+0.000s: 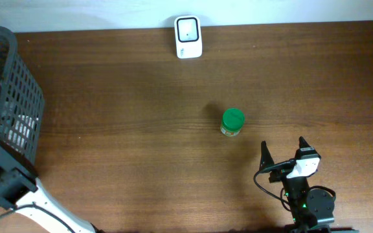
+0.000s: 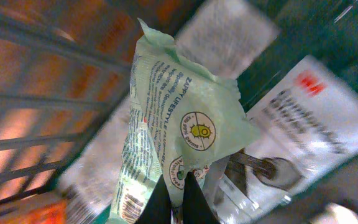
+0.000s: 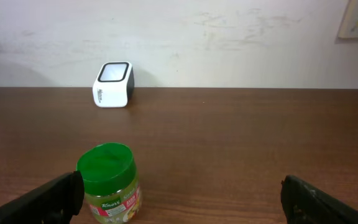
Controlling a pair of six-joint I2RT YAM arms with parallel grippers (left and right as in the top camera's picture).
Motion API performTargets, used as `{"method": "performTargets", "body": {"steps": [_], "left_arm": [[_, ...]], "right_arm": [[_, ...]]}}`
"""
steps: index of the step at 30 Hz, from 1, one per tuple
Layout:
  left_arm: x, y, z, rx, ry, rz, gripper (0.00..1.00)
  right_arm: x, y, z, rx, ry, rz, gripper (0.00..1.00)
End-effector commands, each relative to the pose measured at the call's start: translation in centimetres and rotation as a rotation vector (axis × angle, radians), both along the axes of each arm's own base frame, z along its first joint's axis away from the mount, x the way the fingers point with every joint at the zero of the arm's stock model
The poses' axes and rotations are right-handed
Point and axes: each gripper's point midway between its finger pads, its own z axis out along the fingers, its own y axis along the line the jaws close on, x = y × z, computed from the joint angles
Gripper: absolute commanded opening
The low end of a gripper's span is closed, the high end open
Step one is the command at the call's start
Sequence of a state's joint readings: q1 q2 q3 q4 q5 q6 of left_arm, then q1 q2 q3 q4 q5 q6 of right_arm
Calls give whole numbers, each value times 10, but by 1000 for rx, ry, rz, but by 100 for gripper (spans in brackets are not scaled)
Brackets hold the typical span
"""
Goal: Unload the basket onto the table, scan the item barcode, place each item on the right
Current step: 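Place the wipes packet left of the jar and release the left gripper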
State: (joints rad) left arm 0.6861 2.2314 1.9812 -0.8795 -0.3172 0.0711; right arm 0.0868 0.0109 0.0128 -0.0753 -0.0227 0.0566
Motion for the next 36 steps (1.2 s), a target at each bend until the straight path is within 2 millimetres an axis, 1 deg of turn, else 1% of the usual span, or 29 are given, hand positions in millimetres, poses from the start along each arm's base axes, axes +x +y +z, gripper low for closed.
{"method": "performTargets", "body": {"steps": [1,2,3,4,6,7,8,9,10,11,12,13,14,15,16,17,18,19,21,22,24,25,26,28,30,32,33,36], "left_arm": [[2,-21,172,172,-353,16,0],[-4,-36,215,206,-441,-13,0],[-14,-58,261,237,-539,-51,0],[-21,-81,294,249,-615,-97,0],[-30,-121,333,250,-707,-183,0],[-36,-152,353,241,-754,-249,0],[-39,-178,362,221,-779,-306,0],[-37,-216,368,178,-799,-397,0],[-33,-242,366,139,-797,-456,0],[-27,-270,360,79,-789,-512,0],[-19,-308,344,3,-748,-608,0],[-13,-339,326,-58,-695,-679,0],[-9,-369,303,-135,-636,-724,0],[-4,-400,276,-208,-566,-767,0],[-1,-420,255,-252,-518,-790,0],[3,-447,223,-315,-451,-803,0],[5,-462,204,-351,-415,-796,0],[7,-485,171,-401,-356,-782,0],[9,-513,132,-445,-289,-780,0],[9,-532,107,-469,-247,-779,0],[9,-556,77,-490,-191,-783,0],[9,-576,54,-506,-148,-781,0],[9,-584,45,-515,-133,-774,0],[3,-605,15,-539,-77,-729,0],[-3,-622,-6,-543,-38,-730,0],[-5,-636,-22,-541,-17,-754,0],[-4,-643,-34,-536,-7,-764,0],[-5,-643,-50,-535,19,-738,0]], "right_arm": [[0,-1,-2,3,2,-7,98],[0,-1,-2,3,2,-7,99],[0,-1,-2,3,2,-7,98],[0,-1,-2,3,2,-7,98],[0,-1,-2,3,1,-7,98],[0,-1,-2,3,2,-7,98],[0,-1,-2,3,1,-7,98],[0,-1,-2,3,2,-7,98],[0,-1,-2,3,1,-7,98],[0,-1,-2,3,2,-7,98],[0,-1,-2,3,2,-7,98],[0,-1,-2,3,1,-7,98],[0,-1,-2,3,2,-7,98],[0,-1,-2,3,2,-7,98],[0,-1,-2,3,2,-7,98],[0,-1,-2,3,2,-7,98],[0,-1,-2,3,2,-7,98],[0,-1,-2,3,2,-7,98],[0,-1,-2,3,1,-7,98],[0,-1,-2,3,2,-7,98],[0,-1,-2,3,2,-7,98],[0,-1,-2,3,2,-7,98],[0,-1,-2,3,2,-7,98],[0,-1,-2,3,2,-7,98],[0,-1,-2,3,2,-7,98],[0,-1,-2,3,2,-7,98],[0,-1,-2,3,2,-7,98],[0,-1,-2,3,1,-7,98]]}}
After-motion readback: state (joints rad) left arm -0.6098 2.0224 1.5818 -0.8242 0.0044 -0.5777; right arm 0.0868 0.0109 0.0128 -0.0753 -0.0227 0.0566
